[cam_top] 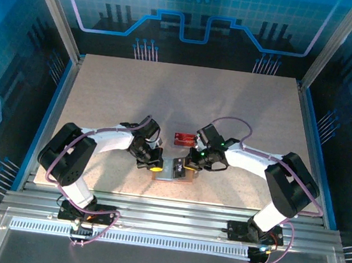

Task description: Take the credit cards out of the card holder

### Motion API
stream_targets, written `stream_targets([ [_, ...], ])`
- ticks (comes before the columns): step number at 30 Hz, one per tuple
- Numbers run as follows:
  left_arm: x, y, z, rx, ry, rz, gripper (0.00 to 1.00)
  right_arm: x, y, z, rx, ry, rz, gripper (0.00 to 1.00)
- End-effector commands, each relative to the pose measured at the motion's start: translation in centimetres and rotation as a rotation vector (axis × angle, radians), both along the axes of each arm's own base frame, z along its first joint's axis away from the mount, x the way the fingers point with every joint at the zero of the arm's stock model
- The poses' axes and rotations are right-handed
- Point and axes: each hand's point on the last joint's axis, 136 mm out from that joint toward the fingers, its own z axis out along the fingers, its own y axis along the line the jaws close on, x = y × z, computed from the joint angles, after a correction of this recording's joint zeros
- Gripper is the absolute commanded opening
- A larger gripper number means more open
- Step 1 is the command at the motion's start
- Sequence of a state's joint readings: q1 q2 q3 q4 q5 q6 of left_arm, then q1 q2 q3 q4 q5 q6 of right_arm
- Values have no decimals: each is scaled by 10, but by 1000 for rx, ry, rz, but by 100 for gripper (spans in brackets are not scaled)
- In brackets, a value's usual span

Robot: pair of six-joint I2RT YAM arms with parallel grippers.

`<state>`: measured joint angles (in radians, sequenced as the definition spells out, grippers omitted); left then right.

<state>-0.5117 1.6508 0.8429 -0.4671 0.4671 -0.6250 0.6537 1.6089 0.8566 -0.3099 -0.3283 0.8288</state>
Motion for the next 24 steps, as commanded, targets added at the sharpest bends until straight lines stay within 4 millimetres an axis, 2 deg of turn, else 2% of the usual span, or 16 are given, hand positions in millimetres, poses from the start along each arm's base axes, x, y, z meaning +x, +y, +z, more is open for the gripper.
stream_targets([
  [1, -8, 8, -8, 54, 29, -12, 4, 2, -10, 1, -45, -3, -10, 4],
  [6, -8, 8, -9, 52, 30, -12, 4, 2, -9, 0, -37, 4, -12, 4],
  [9, -8, 8, -9, 52, 30, -13, 4, 1, 0, 2, 22, 10, -16, 4],
  [15, -8, 7, -9, 51, 30, -11, 4, -2, 16, 6, 107, 30, -23, 12],
  [24, -5, 6, -6, 44, 22, -8, 5, -11, 13, 3, 69, 46, -16, 14],
])
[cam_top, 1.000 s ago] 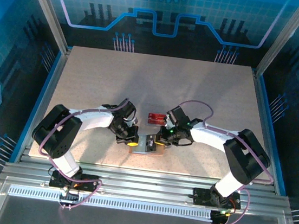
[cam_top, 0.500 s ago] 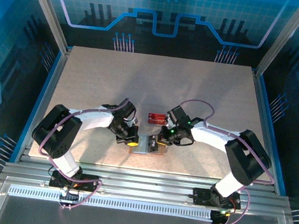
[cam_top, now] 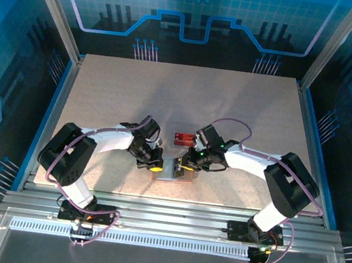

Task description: Take the credit cards out of the card holder

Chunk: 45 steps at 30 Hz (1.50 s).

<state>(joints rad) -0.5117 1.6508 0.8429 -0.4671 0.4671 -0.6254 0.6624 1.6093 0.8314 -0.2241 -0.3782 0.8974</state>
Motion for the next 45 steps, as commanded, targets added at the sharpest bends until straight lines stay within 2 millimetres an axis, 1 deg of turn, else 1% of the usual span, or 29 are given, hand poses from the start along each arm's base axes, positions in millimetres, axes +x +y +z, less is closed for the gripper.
stream_targets([
  [1, -6, 5, -6, 41, 23, -8, 5, -10, 0, 0, -7, 24, 9, 14],
  [10, -4, 3, -4, 30, 24, -6, 5, -13, -3, 1, -21, 26, 11, 12],
  [16, -2, -1, 1, 9, 14, 2, 6, -12, -2, 4, -26, 18, 14, 9],
  [19, 2, -3, 9, -4, -4, 4, 9, -11, -2, 6, -26, 14, 17, 8],
  [23, 9, -10, 26, -43, -35, 8, 12, -11, -3, 10, -32, 6, 16, 7],
  [26, 15, -15, 38, -67, -55, 10, 15, -11, -5, 16, -36, -9, 13, 7],
  [29, 24, -18, 47, -80, -88, 22, 15, -9, -8, 24, -43, -33, 12, 7],
  [32, 32, -20, 56, -85, -125, 30, 15, -11, -15, 29, -73, -53, 19, 6],
  [33, 33, -20, 59, -88, -133, 31, 15, -5, -14, 38, -71, -76, 20, 6],
  [37, 38, -18, 64, -80, -157, 41, 15, 2, -18, 52, -95, -130, 52, 5],
  [40, 38, -12, 62, -70, -166, 57, 16, 10, -20, 61, -119, -179, 120, 4],
  [45, 34, -4, 54, -59, -151, 69, 17, 20, -16, 77, -171, -322, 354, 2],
])
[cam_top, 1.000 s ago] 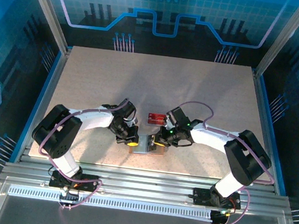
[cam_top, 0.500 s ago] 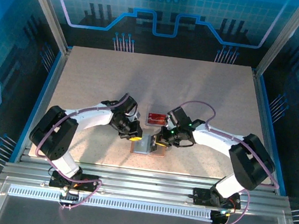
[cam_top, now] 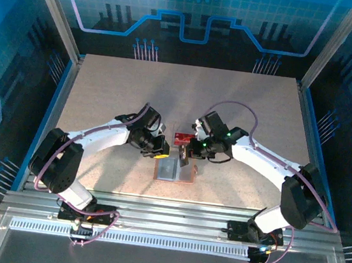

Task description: Take the credit cards out of the card holder

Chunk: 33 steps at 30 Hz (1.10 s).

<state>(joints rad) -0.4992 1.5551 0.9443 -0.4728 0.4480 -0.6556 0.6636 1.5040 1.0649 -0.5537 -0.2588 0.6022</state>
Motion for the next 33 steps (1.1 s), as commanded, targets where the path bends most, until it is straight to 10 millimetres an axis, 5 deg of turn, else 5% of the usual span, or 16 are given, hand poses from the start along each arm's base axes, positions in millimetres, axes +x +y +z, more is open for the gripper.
stream_targets([
  [1, -5, 9, -2, 15, 11, 29, 17, 4, -6, 7, -94, -104, 212, 2],
  [10, -10, 23, -4, 23, 12, 53, 18, 25, -26, 5, -430, -272, 706, 0],
  [15, -17, 33, -6, 22, 15, 63, 18, 31, -26, 8, -466, -264, 930, 0],
  [33, -22, 45, 2, 9, 2, 84, 19, 105, -2, 27, -540, -409, 1188, 0],
])
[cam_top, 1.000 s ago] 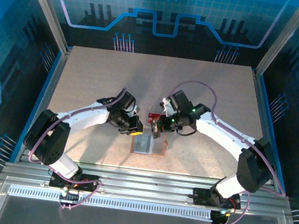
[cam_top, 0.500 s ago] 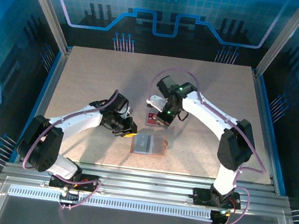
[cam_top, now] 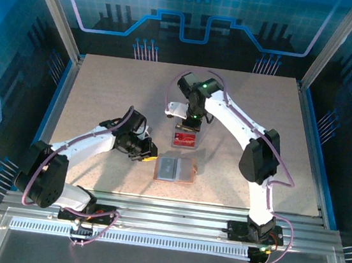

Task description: Take the credit cards out of the card holder

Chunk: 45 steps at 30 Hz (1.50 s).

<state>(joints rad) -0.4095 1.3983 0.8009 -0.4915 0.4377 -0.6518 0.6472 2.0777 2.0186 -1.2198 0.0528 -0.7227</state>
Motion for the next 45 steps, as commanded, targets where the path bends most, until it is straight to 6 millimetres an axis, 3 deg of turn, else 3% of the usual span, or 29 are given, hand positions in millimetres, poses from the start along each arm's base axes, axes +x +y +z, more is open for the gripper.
stream_targets([
  [1, -6, 4, 5, -2, 2, -6, 19, 2, -7, -3, -39, 39, 65, 0],
  [13, -11, 7, 6, -6, -1, 9, 17, 24, -5, -24, -63, 72, 76, 0],
  [31, -14, 9, 8, -12, -9, 19, 19, 14, -4, -56, -69, 201, 67, 0],
  [34, -14, 9, 7, -11, -7, 23, 19, 15, -5, -57, -71, 199, 63, 2],
  [38, -14, 10, 6, -9, -7, 25, 19, 24, -6, -54, -84, 149, 48, 12],
  [43, -14, 9, 6, -12, -8, 27, 19, 33, -7, -48, -77, 100, 31, 16],
  [45, -14, 9, 6, -12, -8, 28, 19, 37, -9, -35, -69, 58, 23, 16],
])
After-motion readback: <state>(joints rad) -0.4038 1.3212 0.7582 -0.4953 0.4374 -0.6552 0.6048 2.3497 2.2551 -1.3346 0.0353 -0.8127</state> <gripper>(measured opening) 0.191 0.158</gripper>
